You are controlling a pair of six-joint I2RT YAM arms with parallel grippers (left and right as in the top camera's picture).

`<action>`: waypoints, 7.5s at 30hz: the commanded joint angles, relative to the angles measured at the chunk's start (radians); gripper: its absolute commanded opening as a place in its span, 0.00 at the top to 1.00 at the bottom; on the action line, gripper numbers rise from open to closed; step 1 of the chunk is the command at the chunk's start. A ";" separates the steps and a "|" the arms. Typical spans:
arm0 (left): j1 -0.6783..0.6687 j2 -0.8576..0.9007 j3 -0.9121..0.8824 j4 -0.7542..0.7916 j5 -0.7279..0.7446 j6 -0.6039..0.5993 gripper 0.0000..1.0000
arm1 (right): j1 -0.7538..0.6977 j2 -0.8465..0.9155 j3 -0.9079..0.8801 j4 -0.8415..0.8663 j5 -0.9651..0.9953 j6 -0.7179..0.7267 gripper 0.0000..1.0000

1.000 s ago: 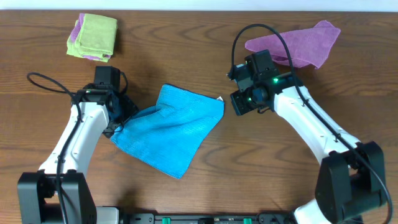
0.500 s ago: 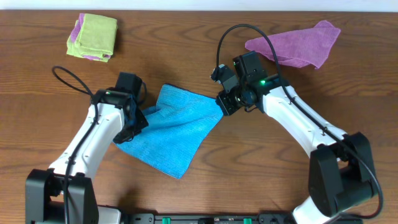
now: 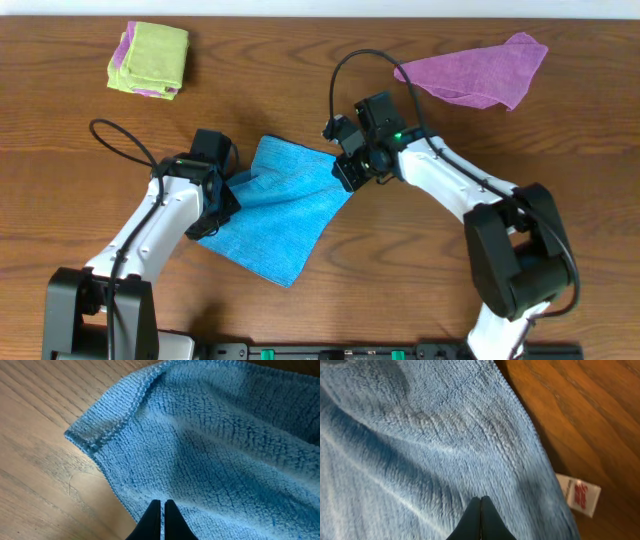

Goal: Fold the cloth

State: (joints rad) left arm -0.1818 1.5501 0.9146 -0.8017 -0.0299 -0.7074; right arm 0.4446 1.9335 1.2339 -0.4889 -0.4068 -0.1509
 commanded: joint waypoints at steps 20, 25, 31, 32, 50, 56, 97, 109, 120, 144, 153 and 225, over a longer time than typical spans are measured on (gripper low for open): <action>-0.002 -0.014 -0.005 0.024 0.019 -0.015 0.94 | 0.017 0.088 -0.003 -0.354 0.090 0.004 0.98; -0.002 -0.014 -0.005 0.024 0.019 -0.014 0.94 | 0.017 0.049 0.006 -0.445 0.085 0.007 0.98; -0.002 -0.014 -0.005 0.024 0.021 -0.016 0.94 | 0.018 -0.136 0.016 -0.404 0.091 0.007 0.98; -0.002 -0.014 -0.005 0.024 0.021 -0.024 0.94 | 0.018 -0.157 0.016 -0.378 0.097 0.007 0.98; -0.009 -0.014 -0.005 0.005 0.112 -0.143 0.94 | 0.118 -0.017 0.016 0.130 0.075 -0.095 0.99; -0.016 -0.014 -0.005 0.005 0.129 -0.161 0.94 | 0.154 0.048 0.016 0.214 0.094 -0.109 0.99; -0.015 -0.014 -0.005 0.118 0.098 -0.144 0.94 | -0.087 0.164 0.016 -0.009 0.424 0.072 0.99; -0.015 -0.014 -0.005 0.246 0.101 -0.074 0.94 | -0.069 0.071 0.019 -0.130 0.327 0.158 0.99; -0.116 -0.014 -0.005 0.278 0.071 -0.010 0.94 | -0.073 -0.224 0.096 -0.145 0.393 0.116 0.99; -0.200 0.215 -0.005 0.475 -0.029 -0.047 0.94 | -0.079 -0.444 0.096 -0.448 0.396 0.116 0.99; -0.194 0.284 -0.005 0.531 -0.050 0.017 0.94 | -0.079 -0.444 0.096 -0.490 0.396 0.116 0.99; 0.117 -0.420 -0.437 0.248 0.380 -0.048 0.33 | -0.323 -0.425 -0.550 -0.183 -0.351 0.061 0.66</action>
State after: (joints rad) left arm -0.0673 1.1046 0.4808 -0.5667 0.3412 -0.7593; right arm 0.1074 1.4853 0.6907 -0.6868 -0.7555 -0.1101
